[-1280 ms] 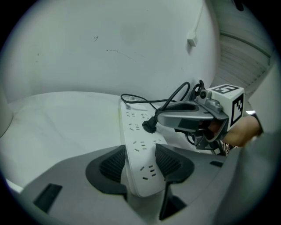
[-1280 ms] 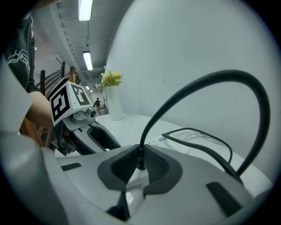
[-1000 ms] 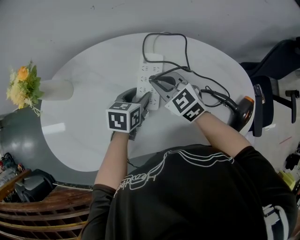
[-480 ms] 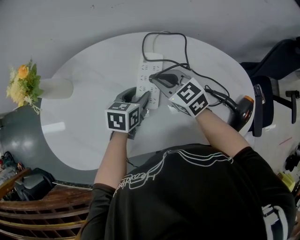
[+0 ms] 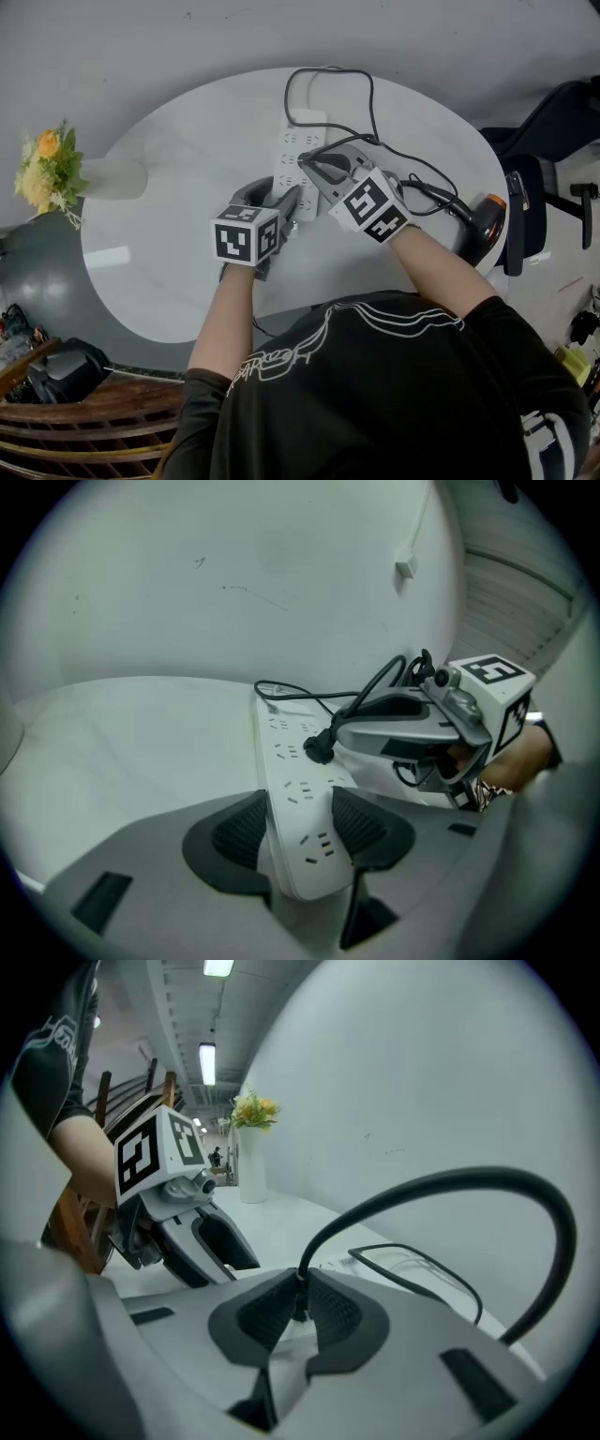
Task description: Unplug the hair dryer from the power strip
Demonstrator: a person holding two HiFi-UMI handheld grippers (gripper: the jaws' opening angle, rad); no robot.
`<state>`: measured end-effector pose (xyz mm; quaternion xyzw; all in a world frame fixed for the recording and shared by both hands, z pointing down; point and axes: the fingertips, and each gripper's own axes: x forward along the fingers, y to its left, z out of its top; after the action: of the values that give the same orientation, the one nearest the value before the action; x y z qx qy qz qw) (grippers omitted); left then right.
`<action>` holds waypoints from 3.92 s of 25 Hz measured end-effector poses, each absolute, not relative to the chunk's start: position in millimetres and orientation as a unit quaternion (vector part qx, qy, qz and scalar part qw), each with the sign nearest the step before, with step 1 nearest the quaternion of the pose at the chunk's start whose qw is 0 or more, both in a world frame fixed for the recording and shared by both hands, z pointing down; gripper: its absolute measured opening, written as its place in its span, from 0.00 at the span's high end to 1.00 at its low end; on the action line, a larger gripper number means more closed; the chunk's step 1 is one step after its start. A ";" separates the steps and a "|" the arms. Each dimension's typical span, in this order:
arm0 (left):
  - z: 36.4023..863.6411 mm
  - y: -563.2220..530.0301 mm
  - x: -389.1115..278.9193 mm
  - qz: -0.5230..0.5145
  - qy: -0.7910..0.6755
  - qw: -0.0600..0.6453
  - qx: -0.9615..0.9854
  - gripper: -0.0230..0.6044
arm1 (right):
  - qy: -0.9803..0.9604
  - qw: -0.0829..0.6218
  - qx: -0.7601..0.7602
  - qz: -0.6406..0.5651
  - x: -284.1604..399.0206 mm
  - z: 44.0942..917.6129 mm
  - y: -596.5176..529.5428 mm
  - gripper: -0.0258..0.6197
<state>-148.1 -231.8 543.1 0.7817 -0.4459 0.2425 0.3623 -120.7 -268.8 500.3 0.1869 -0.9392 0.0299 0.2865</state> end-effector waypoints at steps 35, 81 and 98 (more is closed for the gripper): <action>538.3 -232.6 -148.2 0.232 -0.457 0.337 0.790 0.61 | -0.945 0.191 0.227 0.136 -92.1 442.9 -300.5 0.92; 230.2 3.6 -17.7 0.029 -0.490 0.155 0.858 0.94 | -0.984 0.044 0.148 0.092 72.1 238.2 -19.4 0.92; 218.9 47.4 13.1 0.038 -0.500 0.133 0.855 0.94 | -0.984 0.030 0.155 0.080 97.7 232.0 14.9 0.92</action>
<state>13.1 47.4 218.9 0.8547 -0.5004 0.0384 0.1326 97.7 14.9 232.0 0.1546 -0.9843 0.0804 0.0299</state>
